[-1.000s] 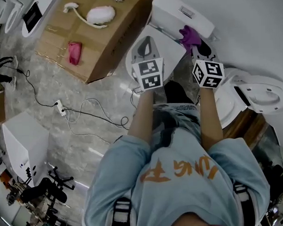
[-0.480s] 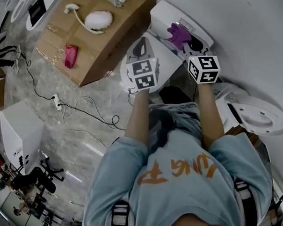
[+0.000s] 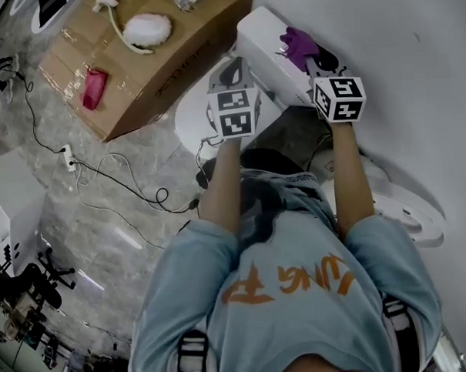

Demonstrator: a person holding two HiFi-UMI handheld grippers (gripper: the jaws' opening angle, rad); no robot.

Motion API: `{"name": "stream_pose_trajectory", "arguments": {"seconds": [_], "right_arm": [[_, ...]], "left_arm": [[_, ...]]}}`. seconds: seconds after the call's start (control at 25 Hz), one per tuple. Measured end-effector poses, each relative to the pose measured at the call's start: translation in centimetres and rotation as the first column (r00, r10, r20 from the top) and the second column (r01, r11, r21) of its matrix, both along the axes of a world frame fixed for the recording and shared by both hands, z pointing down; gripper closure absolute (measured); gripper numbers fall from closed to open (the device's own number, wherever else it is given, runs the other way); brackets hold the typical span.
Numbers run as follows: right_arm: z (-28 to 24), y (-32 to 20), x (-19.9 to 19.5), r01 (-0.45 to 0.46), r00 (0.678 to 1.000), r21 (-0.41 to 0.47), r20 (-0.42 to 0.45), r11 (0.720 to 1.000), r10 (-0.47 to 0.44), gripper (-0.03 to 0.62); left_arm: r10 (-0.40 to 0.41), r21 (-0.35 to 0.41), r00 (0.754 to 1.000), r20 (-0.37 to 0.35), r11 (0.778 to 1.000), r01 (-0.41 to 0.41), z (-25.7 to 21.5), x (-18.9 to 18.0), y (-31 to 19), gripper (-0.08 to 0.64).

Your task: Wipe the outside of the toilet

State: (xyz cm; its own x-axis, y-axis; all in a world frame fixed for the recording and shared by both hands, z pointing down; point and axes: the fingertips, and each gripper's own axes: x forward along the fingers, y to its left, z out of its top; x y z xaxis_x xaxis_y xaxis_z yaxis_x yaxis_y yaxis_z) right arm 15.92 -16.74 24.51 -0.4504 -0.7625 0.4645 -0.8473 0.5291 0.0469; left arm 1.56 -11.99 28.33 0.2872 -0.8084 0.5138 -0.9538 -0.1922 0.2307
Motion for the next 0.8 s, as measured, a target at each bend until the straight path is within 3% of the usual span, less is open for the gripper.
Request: {"name": "stream_pose_trajectory", "arguments": {"seconds": [0.36, 0.64, 0.8], "right_arm": [[5.0, -6.8, -2.4, 0.182, 0.971, -0.044, -0.147, 0.982, -0.187, 0.518], [8.0, -12.7, -5.1, 0.249, 0.943, -0.06, -0.213, 0.967, -0.256, 0.519], [9.5, -14.3, -7.2, 0.32, 0.909, -0.085, -0.253, 0.944, -0.331, 0.52]], "left_arm": [[-0.054, -0.085, 0.998, -0.045, 0.995, 0.05, 3.7, -0.4, -2.1, 0.535], [-0.075, -0.122, 0.996, -0.052, 0.99, 0.068, 5.6, -0.3, -3.9, 0.535], [-0.089, -0.131, 0.995, -0.054, 0.988, 0.081, 6.3, -0.3, -4.4, 0.535]]}}
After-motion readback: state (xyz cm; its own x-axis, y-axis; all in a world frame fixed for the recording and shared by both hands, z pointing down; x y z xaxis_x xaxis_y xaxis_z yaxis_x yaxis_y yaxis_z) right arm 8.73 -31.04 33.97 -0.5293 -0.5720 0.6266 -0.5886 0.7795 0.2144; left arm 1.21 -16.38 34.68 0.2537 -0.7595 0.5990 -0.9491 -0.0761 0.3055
